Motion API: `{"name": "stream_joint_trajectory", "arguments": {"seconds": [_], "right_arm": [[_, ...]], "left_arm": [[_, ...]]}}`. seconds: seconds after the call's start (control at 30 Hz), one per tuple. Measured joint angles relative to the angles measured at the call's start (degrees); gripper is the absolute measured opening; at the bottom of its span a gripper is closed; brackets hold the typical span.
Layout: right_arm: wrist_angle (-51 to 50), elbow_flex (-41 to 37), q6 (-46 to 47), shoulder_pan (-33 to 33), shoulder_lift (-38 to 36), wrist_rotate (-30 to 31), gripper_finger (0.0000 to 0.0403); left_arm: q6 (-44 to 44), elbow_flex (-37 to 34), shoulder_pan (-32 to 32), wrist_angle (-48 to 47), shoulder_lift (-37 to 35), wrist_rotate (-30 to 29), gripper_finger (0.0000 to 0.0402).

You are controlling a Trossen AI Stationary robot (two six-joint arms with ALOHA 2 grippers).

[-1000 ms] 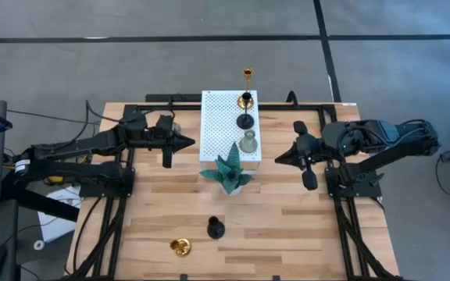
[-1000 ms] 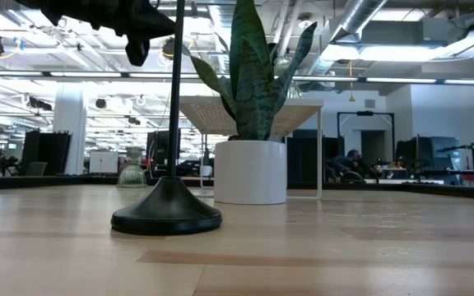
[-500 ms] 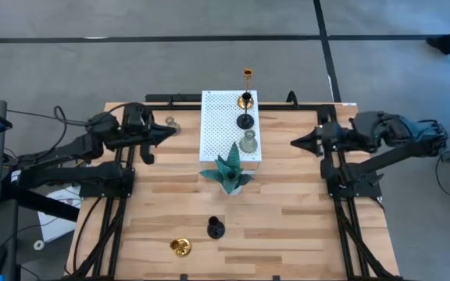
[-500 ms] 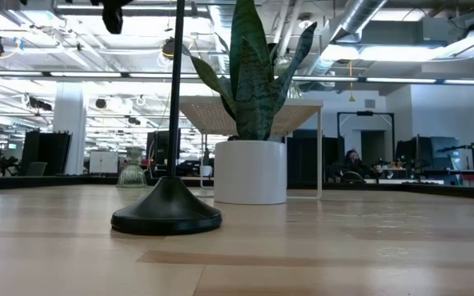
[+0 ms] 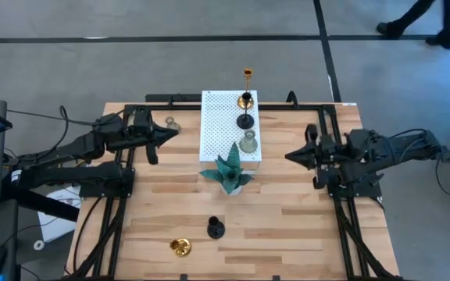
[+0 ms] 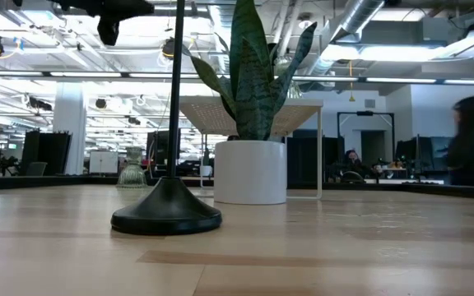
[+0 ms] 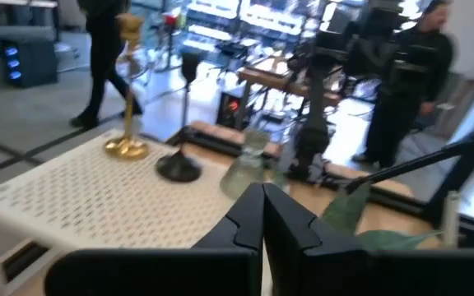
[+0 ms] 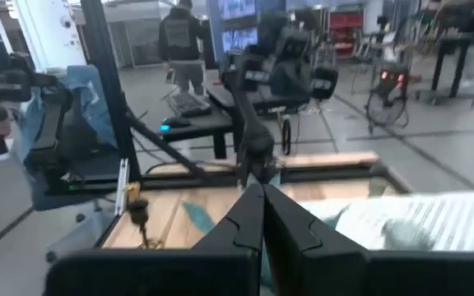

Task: Pick & Place candle stick holders
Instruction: Put the gold candle holder on the shelf aligned with the other gold candle holder

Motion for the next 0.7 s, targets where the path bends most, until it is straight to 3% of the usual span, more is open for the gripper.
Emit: {"name": "stream_joint_trajectory", "arguments": {"seconds": [0.17, 0.7], "right_arm": [[4.66, -5.76, 4.35, -0.02, -0.19, -0.43, 0.0], [12.01, -18.33, 10.09, -0.02, -0.69, -1.63, 0.0]], "left_arm": [[0.07, 0.0, 0.0, -1.39, 0.07, -3.18, 0.0004], [0.38, 0.0, 0.0, -2.03, 0.09, -3.3, 0.0004]]}}
